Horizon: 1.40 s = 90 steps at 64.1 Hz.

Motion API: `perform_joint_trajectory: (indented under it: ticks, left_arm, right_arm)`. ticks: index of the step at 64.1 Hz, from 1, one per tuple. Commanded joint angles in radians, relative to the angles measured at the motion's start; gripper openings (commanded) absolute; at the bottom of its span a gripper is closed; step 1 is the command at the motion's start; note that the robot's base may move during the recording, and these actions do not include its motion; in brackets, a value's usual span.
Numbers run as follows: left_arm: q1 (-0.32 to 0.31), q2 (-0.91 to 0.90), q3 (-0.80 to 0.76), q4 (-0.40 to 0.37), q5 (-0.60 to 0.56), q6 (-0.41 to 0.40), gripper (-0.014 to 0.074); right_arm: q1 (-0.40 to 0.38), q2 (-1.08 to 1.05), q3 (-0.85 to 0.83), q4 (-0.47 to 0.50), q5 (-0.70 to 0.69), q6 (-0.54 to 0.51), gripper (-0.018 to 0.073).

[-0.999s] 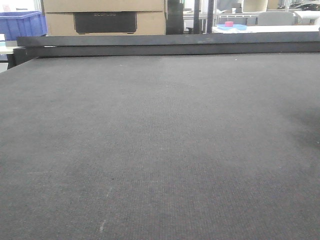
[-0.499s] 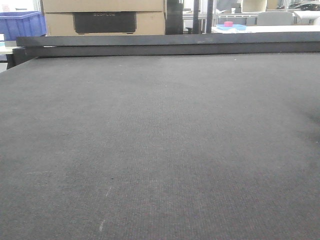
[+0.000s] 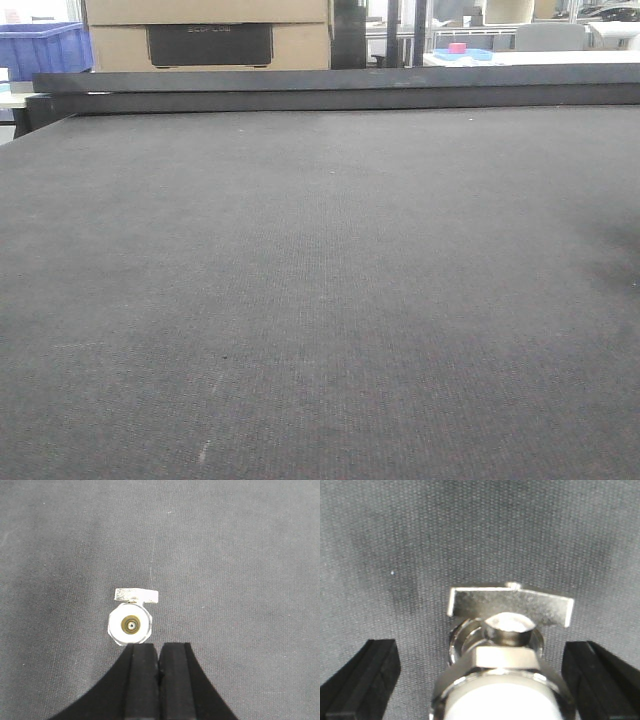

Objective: Place valve from conveyor to right shelf box
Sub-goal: 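Open both grippers and lower them around the valve bodies, then close both grippers on the valve bodies below the T-handles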

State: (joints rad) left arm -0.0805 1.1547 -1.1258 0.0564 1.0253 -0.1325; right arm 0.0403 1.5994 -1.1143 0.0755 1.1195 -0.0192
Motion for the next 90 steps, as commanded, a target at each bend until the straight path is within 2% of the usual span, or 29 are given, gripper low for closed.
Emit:
perform_joint_trajectory:
  ticks: [1,6,12,17,18,22,30,35,47,53,63,69,90]
  left_arm:
    - [-0.001,0.001,-0.002,-0.007,-0.002,-0.010,-0.0111]
    - [-0.001,0.001,-0.002,-0.007,0.008,-0.012,-0.0111]
    - [0.002,0.017,-0.002,-0.010,0.039,-0.060,-0.0111]
    - [0.022,0.047,-0.002,-0.010,0.050,-0.075,-0.0111]
    - [0.031,0.058,-0.005,-0.012,0.051,-0.075,-0.0111]
    - [0.060,0.085,-0.011,-0.030,0.064,-0.068,-0.0111]
    - [0.110,0.142,-0.036,-0.127,0.131,0.098,-0.0111]
    - [0.138,0.179,-0.058,-0.172,0.150,0.165,-0.0111]
    - [0.143,0.247,-0.085,-0.161,0.157,0.264,-0.0101]
    - [0.143,0.260,-0.085,-0.134,0.139,0.264,0.0004]
    - [0.143,0.263,-0.085,-0.082,0.085,0.262,0.0319]
    - [0.143,0.272,-0.085,-0.082,0.083,0.262,0.0427]
    - [0.143,0.402,-0.085,-0.082,0.082,0.262,0.0421]
  right_arm:
    - [-0.001,-0.004,0.003,-0.012,0.003,-0.012,0.0501]
    - [-0.001,-0.004,0.003,-0.012,0.003,-0.012,0.0363]
    - [-0.001,-0.004,0.003,-0.012,0.003,-0.012,0.0055]
    - [-0.001,-0.004,0.003,-0.012,0.003,-0.012,-0.0153]
    - [-0.001,-0.004,0.003,-0.012,0.003,-0.012,-0.0166]
    - [-0.001,-0.004,0.003,-0.012,0.003,-0.012,-0.0162]
    - [-0.001,-0.004,0.003,-0.012,0.003,-0.012,-0.0162]
    - [-0.001,-0.004,0.003,-0.012,-0.002,-0.012,-0.0162]
    - [-0.001,-0.004,0.003,-0.012,-0.013,-0.012,-0.0162]
    - [-0.001,-0.004,0.003,-0.012,-0.018,-0.012,-0.0162]
    - [-0.001,-0.004,0.003,-0.012,-0.023,-0.012,-0.0162]
    - [-0.001,-0.004,0.003,-0.012,-0.027,-0.012,-0.0162]
    - [-0.001,-0.004,0.003,0.005,-0.048,-0.012,-0.0162]
